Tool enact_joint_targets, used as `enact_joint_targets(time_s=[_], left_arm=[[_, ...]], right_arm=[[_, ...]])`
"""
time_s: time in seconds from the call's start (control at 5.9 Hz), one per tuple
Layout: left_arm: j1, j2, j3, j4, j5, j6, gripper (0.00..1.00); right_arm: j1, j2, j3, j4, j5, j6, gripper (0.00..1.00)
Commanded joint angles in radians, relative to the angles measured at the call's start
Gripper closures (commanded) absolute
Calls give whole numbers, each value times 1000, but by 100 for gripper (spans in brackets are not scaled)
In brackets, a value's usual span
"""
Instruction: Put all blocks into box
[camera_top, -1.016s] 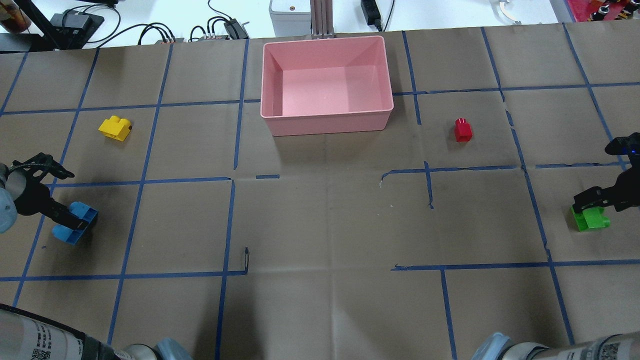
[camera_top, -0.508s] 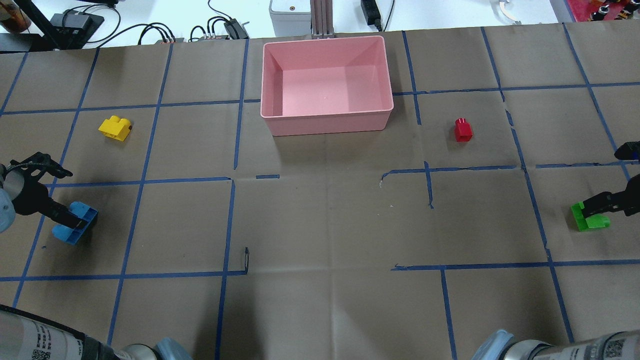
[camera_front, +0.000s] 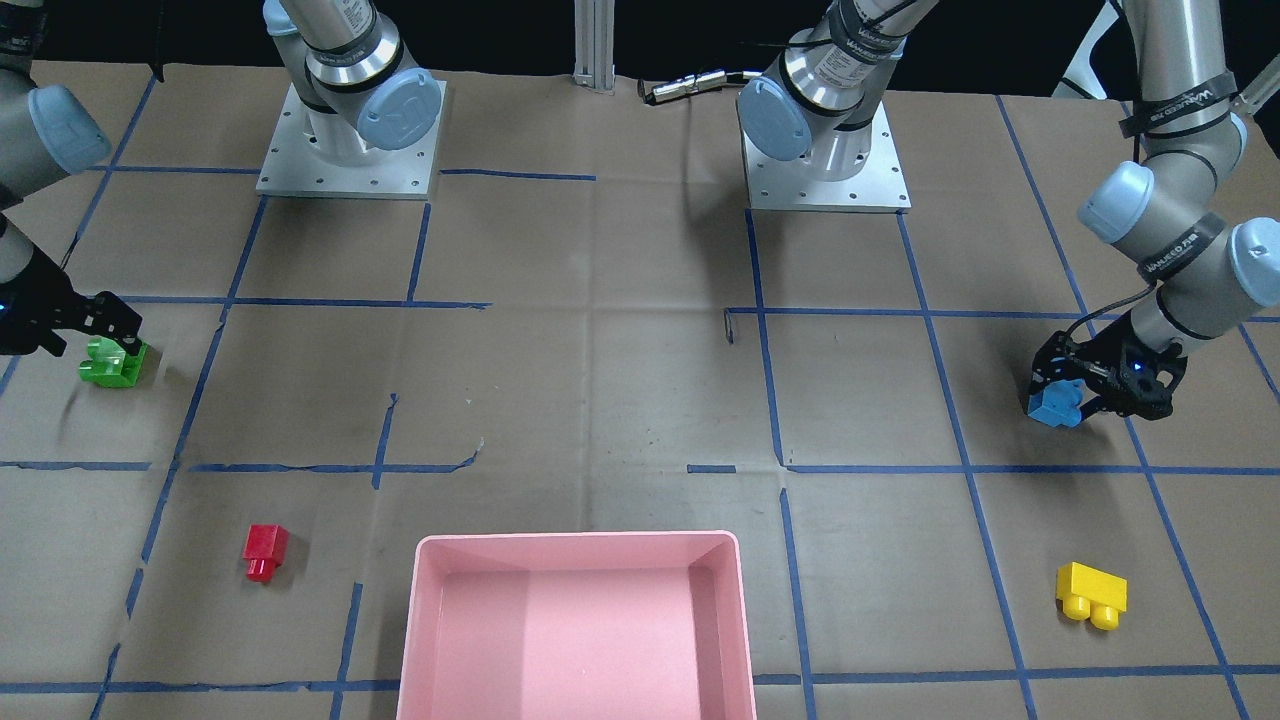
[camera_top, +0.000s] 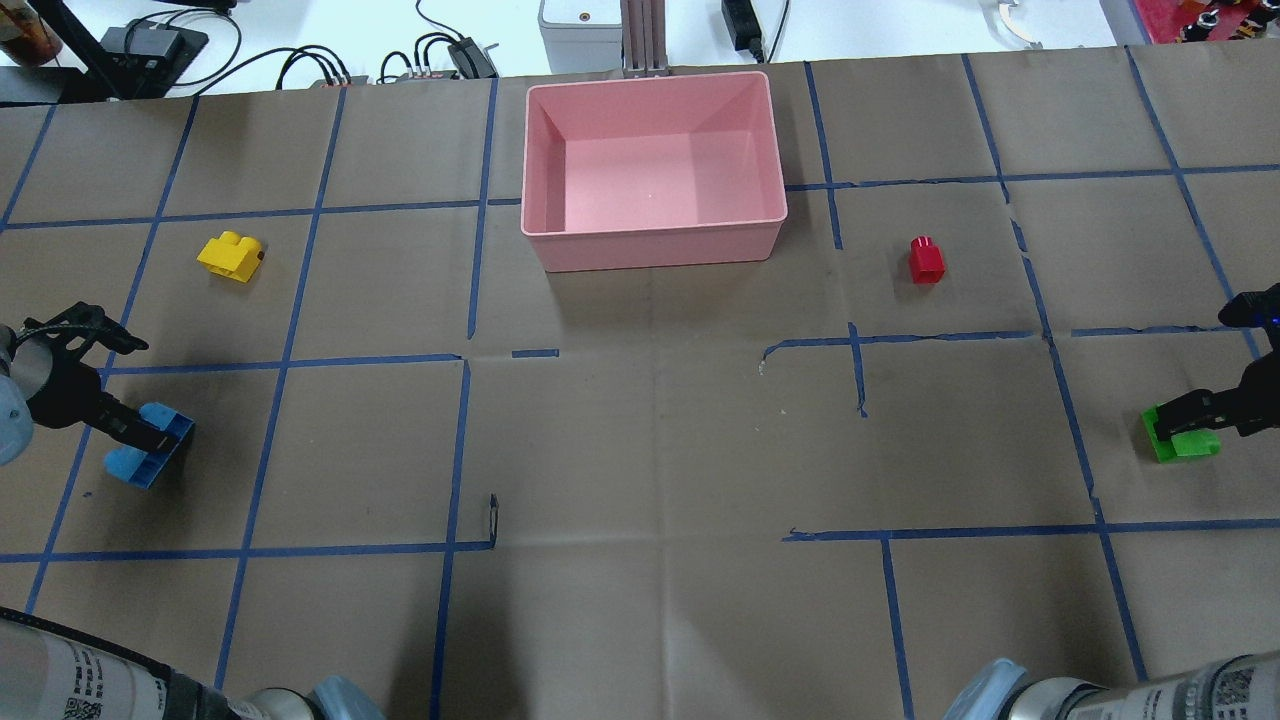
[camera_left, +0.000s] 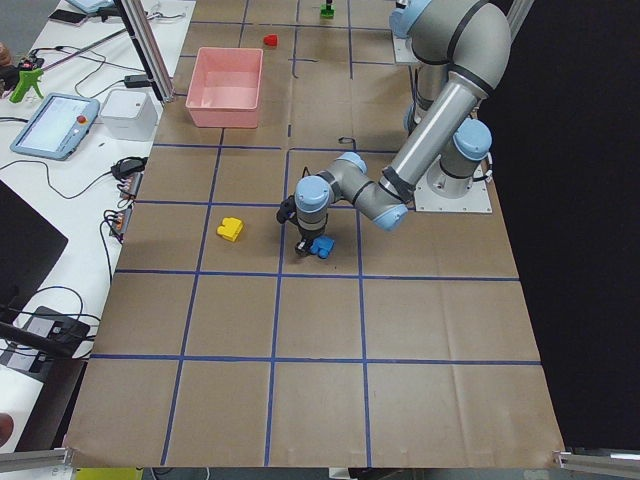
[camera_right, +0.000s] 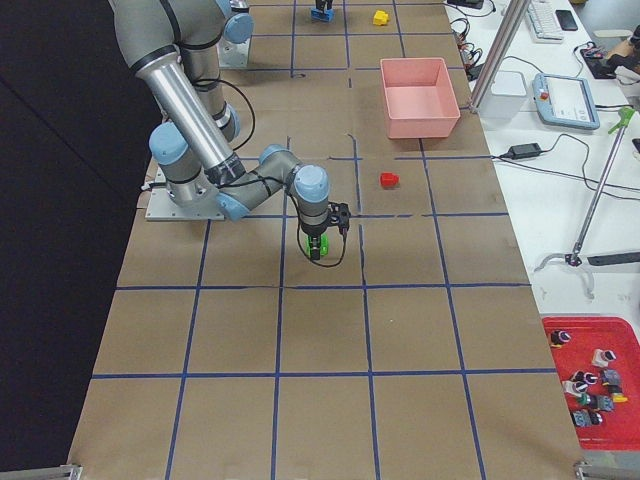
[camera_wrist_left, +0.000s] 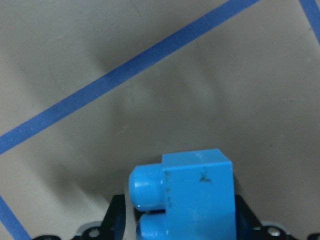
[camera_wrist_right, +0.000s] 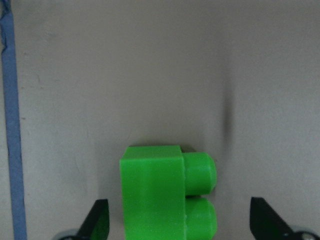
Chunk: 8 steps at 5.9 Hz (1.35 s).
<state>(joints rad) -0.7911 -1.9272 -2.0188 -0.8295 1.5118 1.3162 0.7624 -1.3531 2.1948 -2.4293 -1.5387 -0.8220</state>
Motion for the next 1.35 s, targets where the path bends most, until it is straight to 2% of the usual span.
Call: enact_joint_targets(time_s=[0.0, 0.17, 0.34, 0.51, 0.68, 0.85, 1.02, 1.19], left_arm=[[0, 2, 9, -3, 2, -3, 64], [-2, 28, 21, -3, 1, -52, 72], [-34, 78, 79, -55, 7, -102, 76], [-87, 156, 188, -233, 7, -215, 76], [-130, 175, 341, -416, 7, -329, 76], [-176, 156, 438, -494, 1, -453, 76], [-268, 93, 501, -494, -2, -577, 76], [-368, 32, 581, -491, -22, -770, 76]], right_arm=[[0, 15, 3, -19, 2, 1, 1], [0, 15, 9, -17, 3, 3, 5], [1, 12, 8, -14, 3, 0, 28], [8, 5, 10, -11, -12, -2, 57], [9, -3, 7, -8, 0, -15, 94], [14, -18, -6, -7, 0, -19, 98], [35, -76, -59, 7, 2, -28, 97], [101, -140, -151, 141, -4, -29, 97]])
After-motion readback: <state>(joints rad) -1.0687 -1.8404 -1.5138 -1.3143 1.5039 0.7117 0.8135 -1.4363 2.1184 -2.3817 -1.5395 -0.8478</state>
